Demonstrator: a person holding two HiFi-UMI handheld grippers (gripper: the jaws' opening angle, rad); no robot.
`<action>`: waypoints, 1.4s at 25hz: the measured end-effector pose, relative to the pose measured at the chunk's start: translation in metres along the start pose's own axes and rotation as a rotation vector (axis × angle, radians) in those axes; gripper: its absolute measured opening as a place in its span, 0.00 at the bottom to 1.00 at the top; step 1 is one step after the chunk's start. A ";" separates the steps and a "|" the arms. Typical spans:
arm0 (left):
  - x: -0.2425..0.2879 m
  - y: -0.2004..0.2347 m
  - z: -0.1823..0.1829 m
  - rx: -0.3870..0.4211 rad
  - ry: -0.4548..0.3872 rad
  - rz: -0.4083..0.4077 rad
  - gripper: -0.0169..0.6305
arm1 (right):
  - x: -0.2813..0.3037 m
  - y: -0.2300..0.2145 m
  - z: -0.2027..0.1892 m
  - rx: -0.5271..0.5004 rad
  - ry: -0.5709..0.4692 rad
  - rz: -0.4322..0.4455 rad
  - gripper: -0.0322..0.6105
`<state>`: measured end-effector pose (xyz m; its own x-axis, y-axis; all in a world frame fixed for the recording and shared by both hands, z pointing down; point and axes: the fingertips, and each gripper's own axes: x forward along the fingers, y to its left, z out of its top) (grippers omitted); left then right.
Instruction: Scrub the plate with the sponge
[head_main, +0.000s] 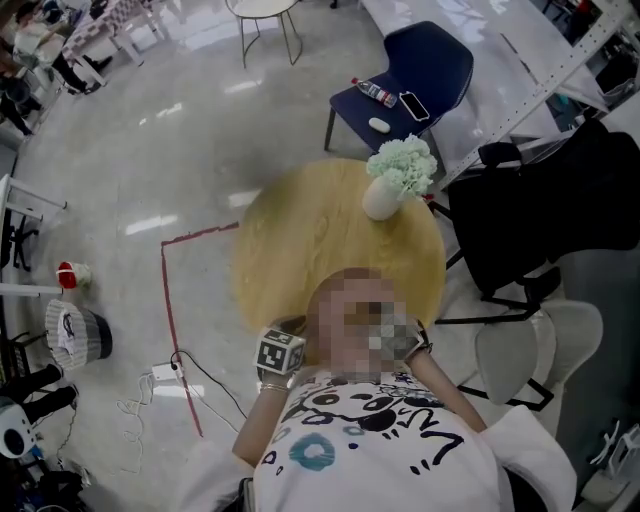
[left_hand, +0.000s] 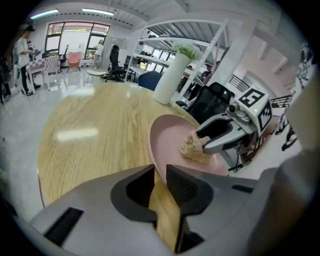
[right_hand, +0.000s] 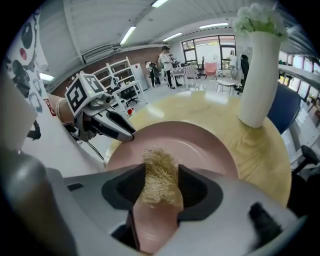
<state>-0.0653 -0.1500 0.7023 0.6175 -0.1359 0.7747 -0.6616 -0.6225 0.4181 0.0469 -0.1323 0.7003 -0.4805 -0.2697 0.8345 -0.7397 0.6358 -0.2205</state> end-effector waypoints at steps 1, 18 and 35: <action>0.000 0.001 0.001 -0.014 -0.009 0.008 0.15 | 0.003 0.000 -0.001 -0.002 0.009 0.014 0.37; 0.004 0.007 0.009 -0.162 -0.184 0.219 0.10 | 0.024 0.021 0.064 -0.402 0.002 0.090 0.14; 0.002 0.009 0.006 -0.191 -0.221 0.241 0.09 | 0.035 0.016 0.063 -0.419 0.037 0.067 0.18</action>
<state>-0.0672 -0.1605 0.7044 0.4977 -0.4366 0.7494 -0.8535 -0.4002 0.3337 -0.0117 -0.1770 0.6940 -0.4977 -0.1966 0.8448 -0.4482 0.8921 -0.0565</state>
